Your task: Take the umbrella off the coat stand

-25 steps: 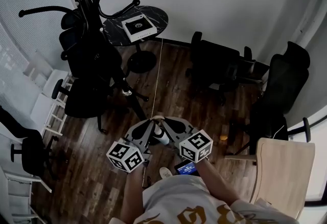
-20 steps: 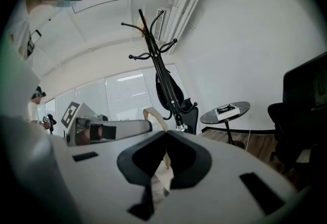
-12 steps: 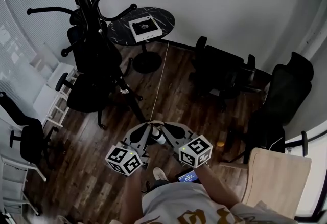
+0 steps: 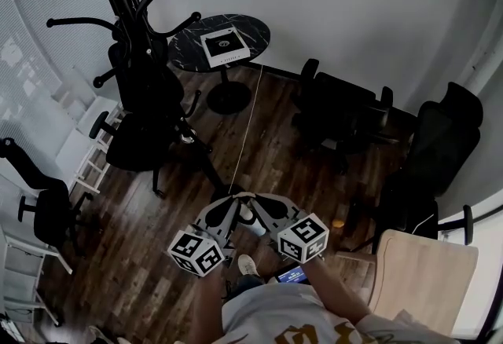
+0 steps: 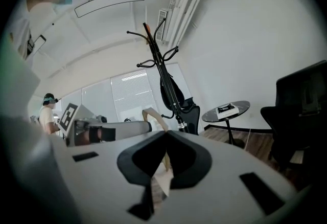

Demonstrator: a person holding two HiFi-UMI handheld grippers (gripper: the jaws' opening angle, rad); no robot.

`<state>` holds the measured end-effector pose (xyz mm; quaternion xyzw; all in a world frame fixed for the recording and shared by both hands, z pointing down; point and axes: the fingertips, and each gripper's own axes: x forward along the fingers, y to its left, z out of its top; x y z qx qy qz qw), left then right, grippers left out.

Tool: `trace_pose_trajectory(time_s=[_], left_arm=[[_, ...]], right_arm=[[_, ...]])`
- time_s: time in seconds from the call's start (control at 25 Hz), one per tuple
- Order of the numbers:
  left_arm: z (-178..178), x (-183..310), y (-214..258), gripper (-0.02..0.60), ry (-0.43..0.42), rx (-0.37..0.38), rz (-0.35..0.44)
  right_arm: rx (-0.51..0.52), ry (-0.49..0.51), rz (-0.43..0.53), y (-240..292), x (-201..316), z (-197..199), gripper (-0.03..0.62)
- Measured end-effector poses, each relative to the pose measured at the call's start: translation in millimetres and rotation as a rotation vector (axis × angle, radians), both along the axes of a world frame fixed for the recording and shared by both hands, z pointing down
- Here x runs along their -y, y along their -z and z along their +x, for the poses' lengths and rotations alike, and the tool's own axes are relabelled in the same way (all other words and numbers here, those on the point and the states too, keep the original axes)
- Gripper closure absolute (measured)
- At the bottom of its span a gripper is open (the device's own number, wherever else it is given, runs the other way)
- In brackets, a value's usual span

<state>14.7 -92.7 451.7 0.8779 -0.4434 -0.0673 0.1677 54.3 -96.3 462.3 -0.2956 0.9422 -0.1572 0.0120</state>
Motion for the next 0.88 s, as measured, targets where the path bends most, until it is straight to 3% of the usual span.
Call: trace_pose_trajectory(time_s=[0.6, 0.88], left_arm=[[-15, -11, 26, 0.559, -0.007, -0.038, 0.095], [-22, -43, 21, 0.560, 0.001, -0.024, 0.084]], right_arm=[[0.055, -0.017, 0.080, 27, -16, -10, 0.577], [0.016, -0.025, 0.078, 21, -40, -17, 0.577]])
